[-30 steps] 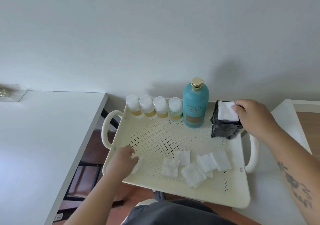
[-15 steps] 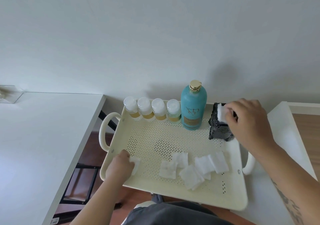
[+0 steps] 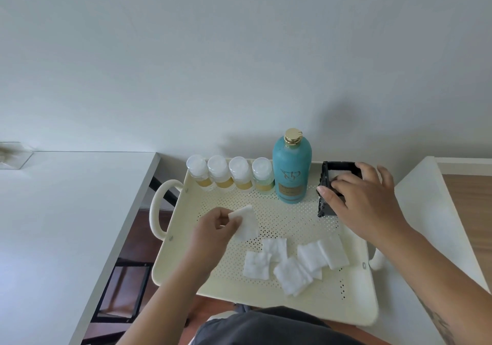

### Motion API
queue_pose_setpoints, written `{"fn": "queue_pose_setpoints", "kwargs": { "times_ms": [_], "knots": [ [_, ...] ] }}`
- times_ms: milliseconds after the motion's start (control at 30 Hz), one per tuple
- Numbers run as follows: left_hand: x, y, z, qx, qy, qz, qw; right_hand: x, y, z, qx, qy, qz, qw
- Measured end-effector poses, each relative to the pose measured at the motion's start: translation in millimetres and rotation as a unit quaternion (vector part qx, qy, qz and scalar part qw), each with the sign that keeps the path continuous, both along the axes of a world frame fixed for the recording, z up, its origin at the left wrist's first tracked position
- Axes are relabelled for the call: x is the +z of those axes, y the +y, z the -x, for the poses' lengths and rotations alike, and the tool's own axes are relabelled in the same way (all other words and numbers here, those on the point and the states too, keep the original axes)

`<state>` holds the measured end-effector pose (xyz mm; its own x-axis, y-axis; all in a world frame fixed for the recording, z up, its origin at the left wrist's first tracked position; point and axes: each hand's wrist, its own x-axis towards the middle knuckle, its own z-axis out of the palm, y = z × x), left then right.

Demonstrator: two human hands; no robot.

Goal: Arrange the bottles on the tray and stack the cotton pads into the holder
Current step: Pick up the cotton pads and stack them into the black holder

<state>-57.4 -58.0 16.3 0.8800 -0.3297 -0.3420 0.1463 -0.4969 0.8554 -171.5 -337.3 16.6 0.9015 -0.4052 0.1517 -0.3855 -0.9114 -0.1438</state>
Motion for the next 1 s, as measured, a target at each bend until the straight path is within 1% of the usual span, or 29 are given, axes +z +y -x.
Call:
{"fn": "queue_pose_setpoints", "kwargs": {
  "times_ms": [67,100,133,167,200,233,267,300,333,400,500,600,700,767,867,933,1000],
  "knots": [
    [10,-14,5,-0.022,0.014,0.039,0.999,10,6,2,-0.017,-0.081,-0.022,0.996],
    [15,-20,7,-0.031,0.019,0.058,0.998,14,11,3,-0.027,-0.127,-0.049,0.990],
    [18,-27,9,-0.038,0.024,0.077,0.996,19,16,4,-0.030,-0.164,-0.100,0.981],
    [21,-32,10,-0.046,0.030,0.093,0.994,25,23,6,-0.023,-0.182,-0.183,0.966],
    [23,-38,11,-0.056,0.034,0.104,0.992,31,29,8,-0.012,-0.174,-0.287,0.942],
    [24,-43,13,-0.069,0.036,0.110,0.991,36,37,9,-0.005,-0.146,-0.389,0.909],
    [26,-47,14,-0.082,0.038,0.115,0.989,39,43,10,-0.001,-0.109,-0.464,0.879],
    [27,-52,14,-0.094,0.041,0.122,0.987,39,48,11,0.001,-0.077,-0.505,0.860],
    [28,-55,15,-0.107,0.045,0.130,0.985,37,52,12,-0.002,-0.065,-0.522,0.850],
    [28,-62,15,-0.129,0.049,0.135,0.981,35,55,12,-0.021,-0.089,-0.527,0.845],
    [23,-66,12,-0.125,0.043,0.111,0.985,34,44,11,-0.063,-0.138,-0.497,0.854],
    [10,-59,8,-0.120,0.039,0.044,0.991,37,19,10,-0.099,-0.172,-0.442,0.875],
    [-8,-46,4,-0.126,0.010,-0.062,0.990,36,-7,8,-0.137,-0.163,-0.413,0.885],
    [-21,-36,3,-0.144,-0.015,-0.133,0.980,32,-19,6,-0.153,-0.150,-0.401,0.891],
    [-39,-20,5,-0.200,-0.042,-0.212,0.956,25,-29,1,-0.160,-0.149,-0.388,0.896],
    [-48,-13,7,-0.219,-0.057,-0.247,0.942,22,-32,-2,-0.161,-0.145,-0.377,0.900],
    [-54,-9,9,-0.231,-0.070,-0.268,0.933,19,-32,-3,-0.162,-0.144,-0.342,0.914]
  ]
}}
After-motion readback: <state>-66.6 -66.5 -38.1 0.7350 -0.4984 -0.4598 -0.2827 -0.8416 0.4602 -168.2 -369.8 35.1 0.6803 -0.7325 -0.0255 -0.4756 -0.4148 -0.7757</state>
